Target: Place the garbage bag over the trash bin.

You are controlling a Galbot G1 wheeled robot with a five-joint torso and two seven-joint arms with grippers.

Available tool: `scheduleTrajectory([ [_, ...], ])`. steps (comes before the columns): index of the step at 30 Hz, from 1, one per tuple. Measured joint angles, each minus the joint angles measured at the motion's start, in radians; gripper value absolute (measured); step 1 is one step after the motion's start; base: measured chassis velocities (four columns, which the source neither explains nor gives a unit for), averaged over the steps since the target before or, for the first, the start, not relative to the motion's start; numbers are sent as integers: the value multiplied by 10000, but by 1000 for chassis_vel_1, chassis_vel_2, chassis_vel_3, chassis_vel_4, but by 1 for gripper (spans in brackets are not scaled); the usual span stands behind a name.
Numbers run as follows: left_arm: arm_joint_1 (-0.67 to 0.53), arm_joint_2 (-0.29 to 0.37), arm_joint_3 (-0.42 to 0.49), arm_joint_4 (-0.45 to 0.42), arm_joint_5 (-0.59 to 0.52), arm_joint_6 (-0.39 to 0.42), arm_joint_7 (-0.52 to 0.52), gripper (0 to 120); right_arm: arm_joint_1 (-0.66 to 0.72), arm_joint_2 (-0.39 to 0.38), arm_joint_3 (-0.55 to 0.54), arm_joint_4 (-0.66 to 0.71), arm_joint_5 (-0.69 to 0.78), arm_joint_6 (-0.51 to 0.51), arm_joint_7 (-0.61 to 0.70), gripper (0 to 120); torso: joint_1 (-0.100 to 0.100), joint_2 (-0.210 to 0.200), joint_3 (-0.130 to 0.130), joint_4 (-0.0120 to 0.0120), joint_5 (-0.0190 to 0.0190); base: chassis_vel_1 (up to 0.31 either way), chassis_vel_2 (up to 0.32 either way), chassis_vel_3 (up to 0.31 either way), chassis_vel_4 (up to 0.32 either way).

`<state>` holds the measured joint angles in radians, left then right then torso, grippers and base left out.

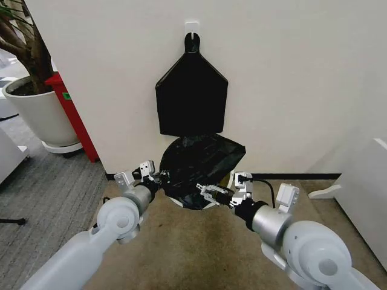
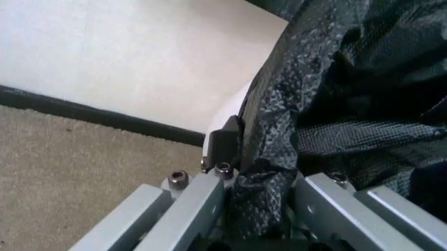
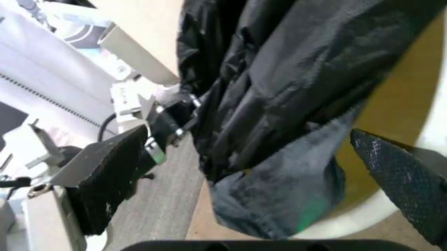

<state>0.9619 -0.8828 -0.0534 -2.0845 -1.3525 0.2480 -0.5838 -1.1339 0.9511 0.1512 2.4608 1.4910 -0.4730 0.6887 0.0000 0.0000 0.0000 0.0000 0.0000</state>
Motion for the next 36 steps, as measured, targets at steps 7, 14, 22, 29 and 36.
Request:
scheduleTrajectory([
  [7, 1, -12, -7, -11, 12, -1, 32, 1, 113, 28, -61, -38, 161, 49, 287, 100, 0, 0, 0, 0, 0, 0, 0, 0, 0],
  [14, -76, -19, 28, -18, 14, -1, 41, 1, 170, 214, -292, -164, 284, 84, 340, 100, 0, 0, 0, 0, 0, 0, 0, 0, 0],
  [22, -86, -38, 37, -26, 9, -3, 44, 1, 375, 431, -519, -430, 272, 233, 333, 77, 0, 0, 0, 0, 0, 0, 0, 0, 0],
  [29, -95, -49, 43, -27, 3, -4, 45, 1, 403, 492, -595, -480, 272, 296, 334, 59, 0, 0, 0, 1, 0, 0, 0, 0, 0],
  [36, -196, -74, 70, 75, -32, -21, 29, 1, 279, 566, -695, -441, 303, 454, 315, 27, 0, 0, 0, 0, 0, 0, 0, 0, 0],
])
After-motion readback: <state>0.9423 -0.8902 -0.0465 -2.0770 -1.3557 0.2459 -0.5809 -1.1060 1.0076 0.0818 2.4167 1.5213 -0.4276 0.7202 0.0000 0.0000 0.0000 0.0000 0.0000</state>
